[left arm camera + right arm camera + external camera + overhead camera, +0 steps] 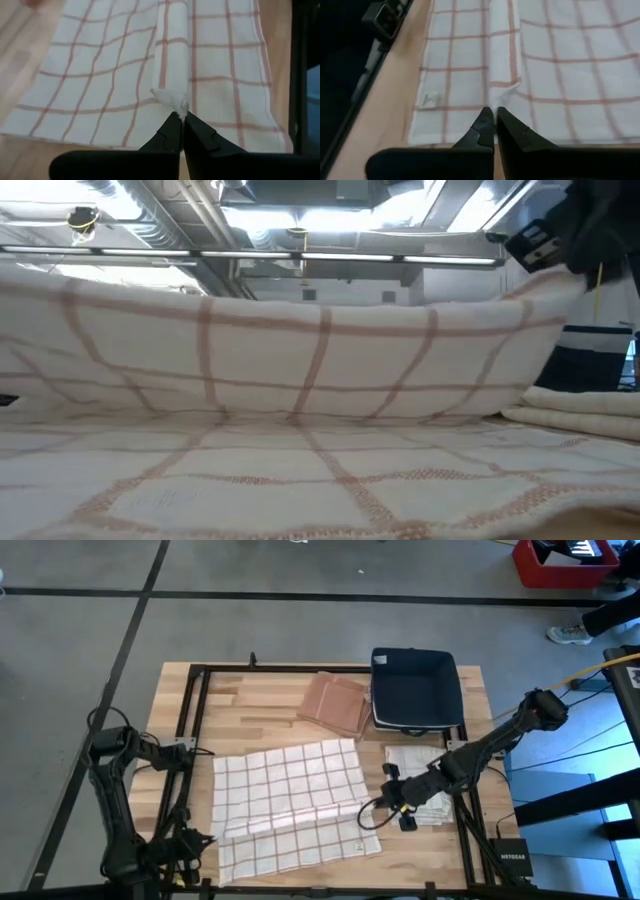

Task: Fold towel
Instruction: Fold the white towel

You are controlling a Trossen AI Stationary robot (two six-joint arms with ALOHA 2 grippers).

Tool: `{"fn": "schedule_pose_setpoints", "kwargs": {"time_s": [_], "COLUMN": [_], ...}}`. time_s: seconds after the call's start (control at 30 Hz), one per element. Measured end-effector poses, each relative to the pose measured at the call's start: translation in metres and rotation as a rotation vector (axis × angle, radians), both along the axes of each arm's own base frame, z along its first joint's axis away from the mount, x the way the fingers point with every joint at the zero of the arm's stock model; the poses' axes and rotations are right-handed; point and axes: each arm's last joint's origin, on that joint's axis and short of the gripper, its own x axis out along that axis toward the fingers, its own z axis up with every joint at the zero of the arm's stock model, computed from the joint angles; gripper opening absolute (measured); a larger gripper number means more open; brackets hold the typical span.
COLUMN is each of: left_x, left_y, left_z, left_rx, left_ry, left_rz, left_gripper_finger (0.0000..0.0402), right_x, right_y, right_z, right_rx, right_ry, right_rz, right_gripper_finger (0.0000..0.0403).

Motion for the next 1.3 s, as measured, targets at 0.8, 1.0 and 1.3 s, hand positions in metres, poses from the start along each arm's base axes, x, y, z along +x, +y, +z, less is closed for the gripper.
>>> {"fn": "schedule_pose_setpoints", "kwargs": {"time_s": [0.8, 1.0, 1.3], "left_x": [0.002, 0.002, 0.003], "left_y": [-0.027, -0.03, -0.022], "left_z": [0.01, -0.015, -0.036], "left_rx": [-0.263, -0.304, -0.333], "left_ry": [-0.102, -0.024, 0.01], "left_rz": [-0.081, -0.067, -0.016], "left_gripper_finger": [0.0, 0.0, 0.0014], "right_x": [0.006, 0.003, 0.004], "right_y": [0.029, 0.028, 0.029], "right_z": [0.005, -0.003, -0.013], "right_rx": [0.212, 0.227, 0.277], "right_ry": [0.021, 0.06, 0.131], "right_rz": [0.129, 0.116, 0.052], "right_gripper_finger": [0.0009, 0.001, 0.0043]}}
